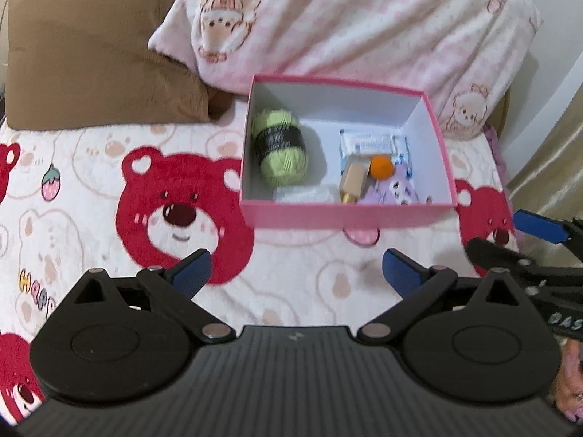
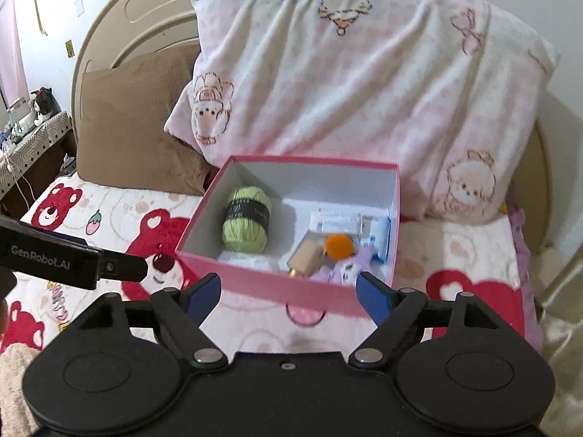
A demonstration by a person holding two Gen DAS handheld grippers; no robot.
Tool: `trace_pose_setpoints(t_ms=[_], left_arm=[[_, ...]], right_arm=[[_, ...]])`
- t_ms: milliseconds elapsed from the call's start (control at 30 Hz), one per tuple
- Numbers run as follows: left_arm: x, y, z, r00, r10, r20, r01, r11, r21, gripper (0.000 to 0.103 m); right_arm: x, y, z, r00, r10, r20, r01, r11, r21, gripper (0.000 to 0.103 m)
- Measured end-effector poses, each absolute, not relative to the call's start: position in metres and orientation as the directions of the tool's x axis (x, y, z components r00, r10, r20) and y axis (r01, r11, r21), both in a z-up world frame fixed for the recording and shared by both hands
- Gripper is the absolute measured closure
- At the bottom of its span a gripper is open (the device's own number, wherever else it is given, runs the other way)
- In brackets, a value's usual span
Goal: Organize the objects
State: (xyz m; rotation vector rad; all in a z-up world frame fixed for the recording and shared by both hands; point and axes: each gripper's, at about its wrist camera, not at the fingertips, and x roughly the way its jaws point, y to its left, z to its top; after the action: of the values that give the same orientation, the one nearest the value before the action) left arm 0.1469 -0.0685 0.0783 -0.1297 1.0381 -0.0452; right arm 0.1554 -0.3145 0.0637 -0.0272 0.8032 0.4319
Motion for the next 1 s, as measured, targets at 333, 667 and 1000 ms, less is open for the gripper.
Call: trace_pose_setpoints(t_ms=[333, 667, 1000], left_arm=[[0.126, -0.067, 0.060, 0.511, -0.057, -0.858, -0.044, 0.995, -0.092, 0.002], [0.120, -0.071, 0.040, 0.495, -0.081, -0.865, -0.021, 0.994, -0.105, 0.002], [0.118, -0.071, 0.030, 0.473, -0.076, -0.878, -0.010, 0.996, -0.092, 0.001]], right_arm=[[0.129, -0.310, 0.044, 0.614, 0.298, -0.731, -0.351, 0.932, 0.085, 0.013], [0.133, -0.305, 0.035, 0.643, 0.147, -0.752, -0.270, 0.962, -0.043, 0.005], [0.135, -0.309, 0.023, 0.575, 0.165, -0.801, -0.233, 0.972, 0.032, 0.005]])
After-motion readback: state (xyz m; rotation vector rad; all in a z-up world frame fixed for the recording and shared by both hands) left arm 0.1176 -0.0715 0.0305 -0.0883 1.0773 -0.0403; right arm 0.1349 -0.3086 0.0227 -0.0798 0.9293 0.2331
